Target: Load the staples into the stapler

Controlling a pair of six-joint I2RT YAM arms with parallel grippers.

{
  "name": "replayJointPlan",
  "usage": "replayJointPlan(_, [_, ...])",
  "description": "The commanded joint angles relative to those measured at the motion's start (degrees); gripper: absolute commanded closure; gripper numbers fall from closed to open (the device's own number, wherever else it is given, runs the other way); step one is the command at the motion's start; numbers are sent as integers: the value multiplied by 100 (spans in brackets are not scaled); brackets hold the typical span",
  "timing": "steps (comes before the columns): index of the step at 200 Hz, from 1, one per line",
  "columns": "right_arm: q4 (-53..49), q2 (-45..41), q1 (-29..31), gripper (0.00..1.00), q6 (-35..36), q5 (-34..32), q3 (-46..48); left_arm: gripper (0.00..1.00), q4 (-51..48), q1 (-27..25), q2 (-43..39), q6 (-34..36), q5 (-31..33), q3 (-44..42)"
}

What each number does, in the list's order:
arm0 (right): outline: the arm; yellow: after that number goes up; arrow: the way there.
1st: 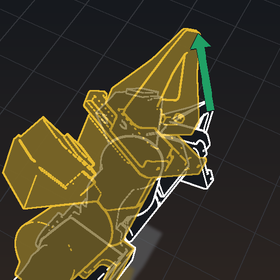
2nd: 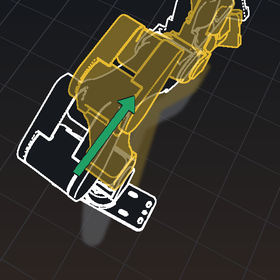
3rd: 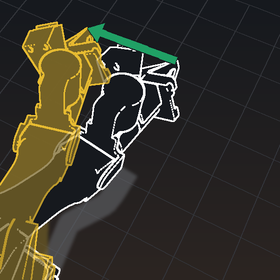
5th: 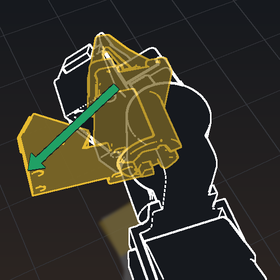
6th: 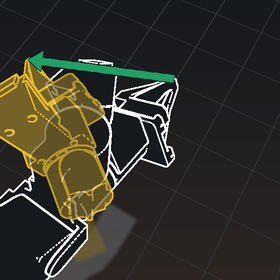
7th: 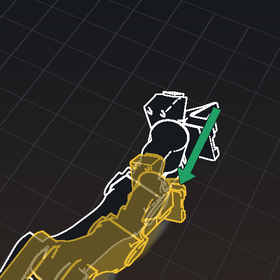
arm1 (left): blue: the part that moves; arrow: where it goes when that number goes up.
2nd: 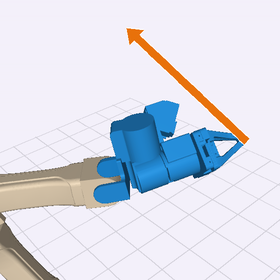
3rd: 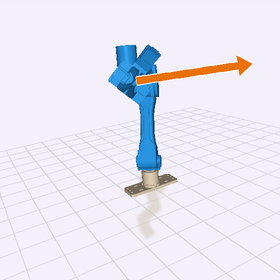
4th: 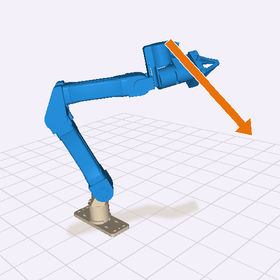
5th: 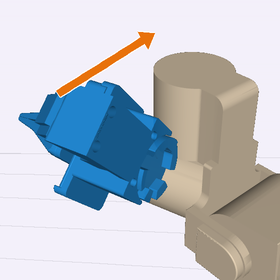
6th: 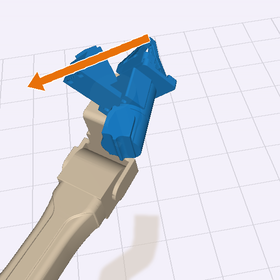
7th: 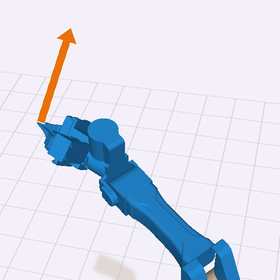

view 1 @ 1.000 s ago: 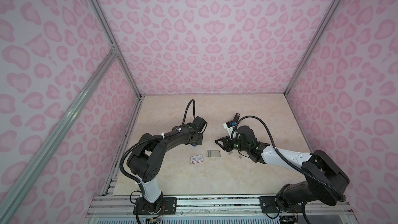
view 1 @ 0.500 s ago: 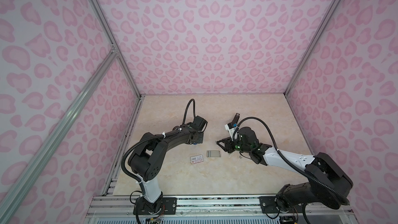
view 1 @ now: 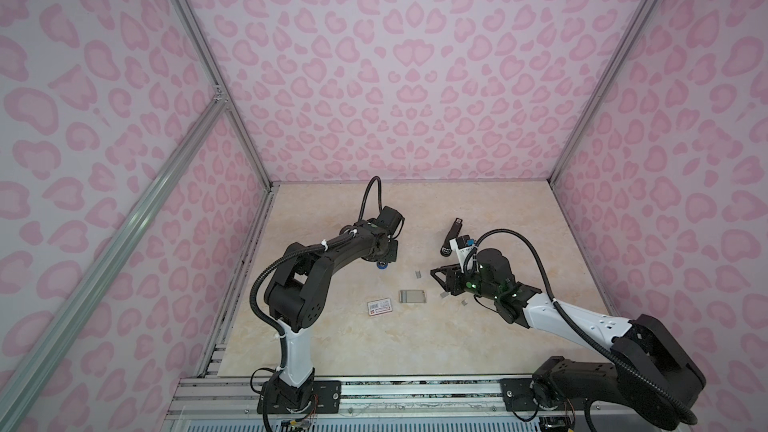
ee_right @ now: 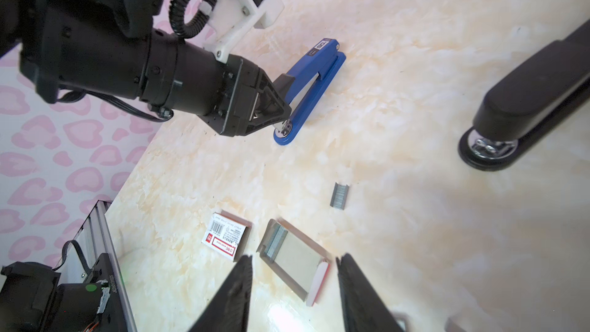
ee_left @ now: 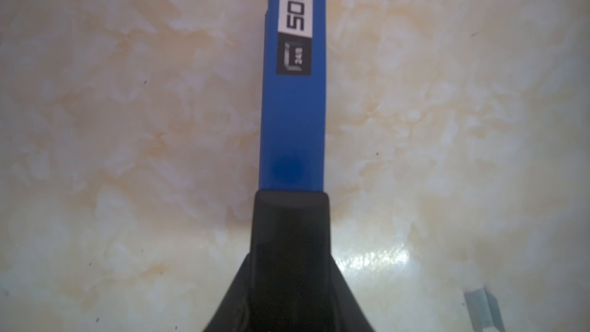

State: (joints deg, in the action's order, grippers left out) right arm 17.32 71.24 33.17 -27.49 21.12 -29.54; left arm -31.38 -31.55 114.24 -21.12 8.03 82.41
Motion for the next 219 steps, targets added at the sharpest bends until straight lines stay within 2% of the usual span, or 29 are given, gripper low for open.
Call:
replayJointPlan(1, [-82,-172,-51,54,-54,-163,95,95,-115,26,277,158,-80,478])
replayJointPlan(41, [-72,-407,-91,54,-143,-360,285,91,-263,26,824,196,-283,1297])
replayJointPlan(78, [-110,-462,-100,54,-204,-438,317,65,-279,25,887,125,-276,1510])
replayJointPlan(84, [-125,-477,-104,54,-198,-443,311,58,-245,26,833,105,-238,1470])
replayJointPlan(119, [-166,-548,-104,49,-204,-585,312,44,-112,26,249,89,-111,1191])
replayJointPlan(162, [-458,-609,-175,43,-84,-713,139,39,69,35,-655,59,-41,670])
replayJointPlan(169, [-504,-633,-195,42,-65,-747,107,36,124,35,-829,30,-4,548])
replayJointPlan(207, [-654,-718,-354,38,46,-804,-18,34,372,35,-1759,-69,147,-224])
replayJointPlan(212, [-694,-717,-370,38,63,-826,-54,27,409,35,-1896,-128,225,-349])
replayJointPlan(219, [-760,-704,-393,37,92,-859,-105,24,505,43,-2102,-175,287,-494])
